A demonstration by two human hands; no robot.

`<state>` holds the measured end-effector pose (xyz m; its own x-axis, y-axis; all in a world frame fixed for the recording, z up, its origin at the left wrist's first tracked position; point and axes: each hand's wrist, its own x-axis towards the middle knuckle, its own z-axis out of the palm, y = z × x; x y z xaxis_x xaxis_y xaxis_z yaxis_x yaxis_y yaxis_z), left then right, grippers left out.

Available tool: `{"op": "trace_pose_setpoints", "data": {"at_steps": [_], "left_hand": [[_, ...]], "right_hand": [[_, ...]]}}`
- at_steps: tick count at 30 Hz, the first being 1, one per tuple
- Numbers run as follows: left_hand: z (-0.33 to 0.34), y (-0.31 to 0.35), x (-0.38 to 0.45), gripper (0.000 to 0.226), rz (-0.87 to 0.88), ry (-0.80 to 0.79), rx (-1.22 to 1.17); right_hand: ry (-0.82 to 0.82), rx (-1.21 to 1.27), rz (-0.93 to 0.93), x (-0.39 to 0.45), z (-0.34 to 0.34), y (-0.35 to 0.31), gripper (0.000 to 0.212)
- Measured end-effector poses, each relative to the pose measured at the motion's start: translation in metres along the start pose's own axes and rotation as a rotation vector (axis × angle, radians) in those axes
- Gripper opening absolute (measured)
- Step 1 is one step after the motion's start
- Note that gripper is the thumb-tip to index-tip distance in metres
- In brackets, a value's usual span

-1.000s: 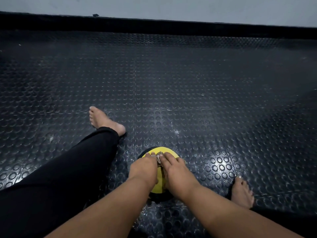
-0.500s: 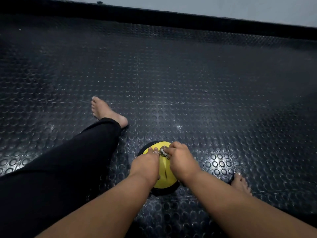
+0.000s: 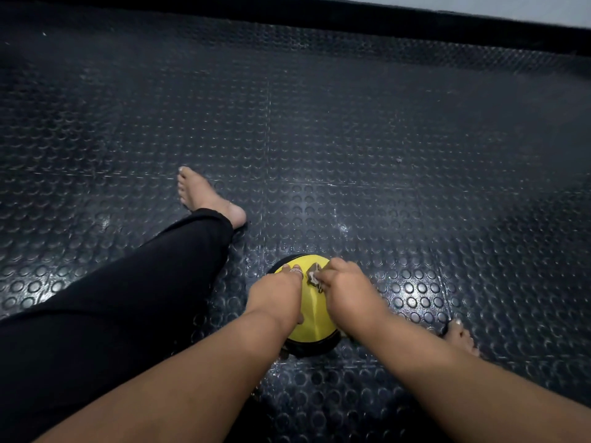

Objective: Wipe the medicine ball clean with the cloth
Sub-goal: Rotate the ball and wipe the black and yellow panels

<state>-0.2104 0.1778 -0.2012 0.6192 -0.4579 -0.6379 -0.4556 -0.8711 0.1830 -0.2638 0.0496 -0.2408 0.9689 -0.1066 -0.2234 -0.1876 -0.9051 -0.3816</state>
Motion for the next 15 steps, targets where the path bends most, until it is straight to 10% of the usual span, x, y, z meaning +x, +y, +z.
{"op": "trace_pose_setpoints", "data": {"at_steps": [8, 15], "left_hand": [[0.009, -0.005, 0.021, 0.082, 0.015, 0.041, -0.011], [0.002, -0.018, 0.015, 0.075, -0.053, 0.03, -0.061]], "right_hand": [[0.055, 0.219, 0.45, 0.008, -0.018, 0.026, 0.026], [0.164, 0.214, 0.081, -0.026, 0.006, -0.011, 0.025]]}}
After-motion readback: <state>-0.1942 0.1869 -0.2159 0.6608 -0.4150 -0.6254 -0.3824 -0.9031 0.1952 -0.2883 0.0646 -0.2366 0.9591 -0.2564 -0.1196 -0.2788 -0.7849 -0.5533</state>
